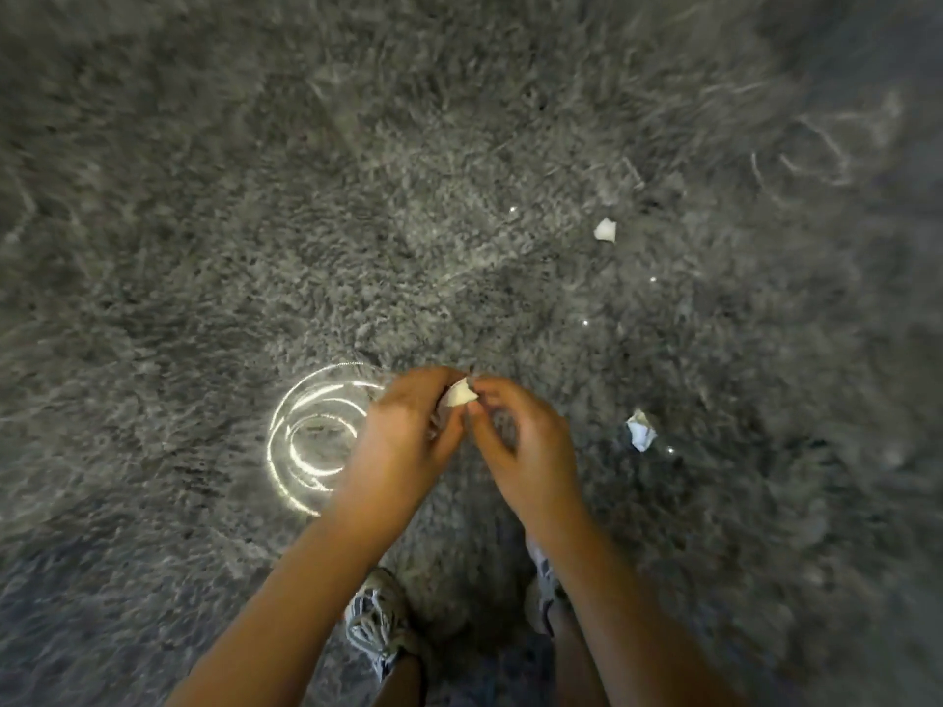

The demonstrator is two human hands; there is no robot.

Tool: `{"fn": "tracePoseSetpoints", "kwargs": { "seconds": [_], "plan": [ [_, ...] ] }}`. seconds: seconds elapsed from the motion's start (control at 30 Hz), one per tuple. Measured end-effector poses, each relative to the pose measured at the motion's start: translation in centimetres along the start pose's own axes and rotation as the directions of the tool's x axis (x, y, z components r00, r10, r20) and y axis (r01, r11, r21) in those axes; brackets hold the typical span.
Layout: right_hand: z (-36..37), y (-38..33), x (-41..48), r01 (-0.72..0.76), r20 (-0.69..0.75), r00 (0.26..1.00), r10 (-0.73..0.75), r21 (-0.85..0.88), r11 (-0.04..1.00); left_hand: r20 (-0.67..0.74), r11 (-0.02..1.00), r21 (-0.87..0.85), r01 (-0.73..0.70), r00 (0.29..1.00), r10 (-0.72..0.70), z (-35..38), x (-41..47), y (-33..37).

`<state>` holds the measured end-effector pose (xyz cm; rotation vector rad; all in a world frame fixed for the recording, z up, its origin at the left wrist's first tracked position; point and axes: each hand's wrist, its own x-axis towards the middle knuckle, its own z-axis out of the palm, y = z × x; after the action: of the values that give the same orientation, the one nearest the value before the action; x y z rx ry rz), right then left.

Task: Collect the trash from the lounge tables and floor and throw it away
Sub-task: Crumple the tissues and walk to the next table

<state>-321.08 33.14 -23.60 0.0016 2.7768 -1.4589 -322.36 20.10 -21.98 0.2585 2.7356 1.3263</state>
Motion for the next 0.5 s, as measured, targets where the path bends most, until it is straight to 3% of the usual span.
{"fn": "tracePoseSetpoints", "kwargs": {
  "seconds": [0.13, 0.27, 0.4, 0.5],
  "plan": [
    [-5.4, 3.2, -0.2, -0.092, -0.11, 0.989, 0.095, 0.041, 0.995, 0.096, 0.998, 0.015, -0.058, 0.994, 0.057, 4.2, 2.3, 4.4],
    [-10.4, 8.0, 0.4, -0.155, -0.082, 0.983, 0.164, 0.104, 0.982, 0.186, 0.996, 0.034, -0.084, 0.98, 0.076, 9.8, 5.0, 7.2],
    [-16.2, 13.9, 1.7, -0.226, 0.036, 0.974, 0.223, 0.131, 0.965, 0.247, 0.996, 0.063, -0.066, 0.968, 0.048, 16.2, 8.8, 10.4],
    [-21.1, 18.9, 3.3, -0.268, -0.026, 0.961, 0.274, 0.131, 0.954, 0.254, 0.997, 0.062, -0.043, 0.967, 0.026, 20.4, 12.2, 13.1]
  ]
}}
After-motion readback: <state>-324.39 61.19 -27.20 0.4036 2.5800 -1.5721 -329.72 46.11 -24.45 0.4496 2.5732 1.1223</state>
